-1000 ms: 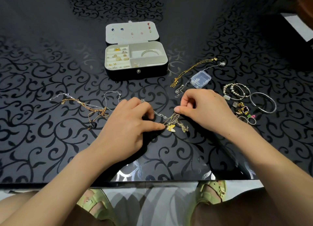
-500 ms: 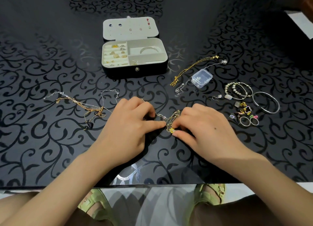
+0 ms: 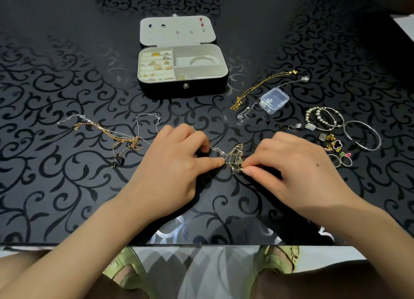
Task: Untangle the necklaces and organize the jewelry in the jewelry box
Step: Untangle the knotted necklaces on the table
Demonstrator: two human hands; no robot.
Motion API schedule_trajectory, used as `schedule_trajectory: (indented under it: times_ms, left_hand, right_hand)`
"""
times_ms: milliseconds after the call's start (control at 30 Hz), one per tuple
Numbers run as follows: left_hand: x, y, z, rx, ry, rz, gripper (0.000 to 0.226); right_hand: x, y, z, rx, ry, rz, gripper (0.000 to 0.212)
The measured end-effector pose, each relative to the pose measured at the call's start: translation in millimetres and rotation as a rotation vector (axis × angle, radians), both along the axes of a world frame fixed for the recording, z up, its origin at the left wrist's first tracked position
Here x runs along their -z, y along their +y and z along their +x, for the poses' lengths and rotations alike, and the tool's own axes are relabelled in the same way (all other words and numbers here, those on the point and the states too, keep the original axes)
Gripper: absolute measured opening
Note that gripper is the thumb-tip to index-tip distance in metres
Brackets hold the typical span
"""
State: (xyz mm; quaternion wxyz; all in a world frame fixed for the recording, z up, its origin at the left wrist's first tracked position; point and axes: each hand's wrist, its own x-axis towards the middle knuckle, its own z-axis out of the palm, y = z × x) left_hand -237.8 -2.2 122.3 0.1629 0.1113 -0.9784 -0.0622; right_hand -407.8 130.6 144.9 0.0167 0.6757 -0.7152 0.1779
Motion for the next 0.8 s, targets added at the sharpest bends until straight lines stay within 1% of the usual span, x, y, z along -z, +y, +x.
schedule_trajectory:
  times_ms: [300, 467, 533, 667, 800]
  left_hand:
    - [0.0, 0.1, -0.7, 0.002, -0.001, -0.011, 0.052]
    - [-0.5, 0.6, -0.9, -0.001, -0.001, -0.009, 0.053]
    - [-0.5, 0.7, -0.6, -0.004, -0.001, -0.009, 0.052]
    - [-0.9, 0.9, -0.8, -0.006, 0.002, -0.013, 0.043]
    - [-3.8, 2.6, -4.0, -0.013, 0.023, -0.020, 0.031]
  right_hand:
    - [0.6, 1.1, -0.1, -0.015, -0.001, 0.016, 0.029]
    - [-2.5, -1.7, -2.0, 0.057, -0.177, -0.024, 0.028]
    - [-4.4, -3.7, -2.8, 0.081, -0.200, -0.026, 0.028]
    - [-7.8, -4.7, -2.4, 0.081, -0.190, -0.002, 0.027]
    - [-9.3, 0.9, 3.0, -0.019, -0.193, 0.046, 0.025]
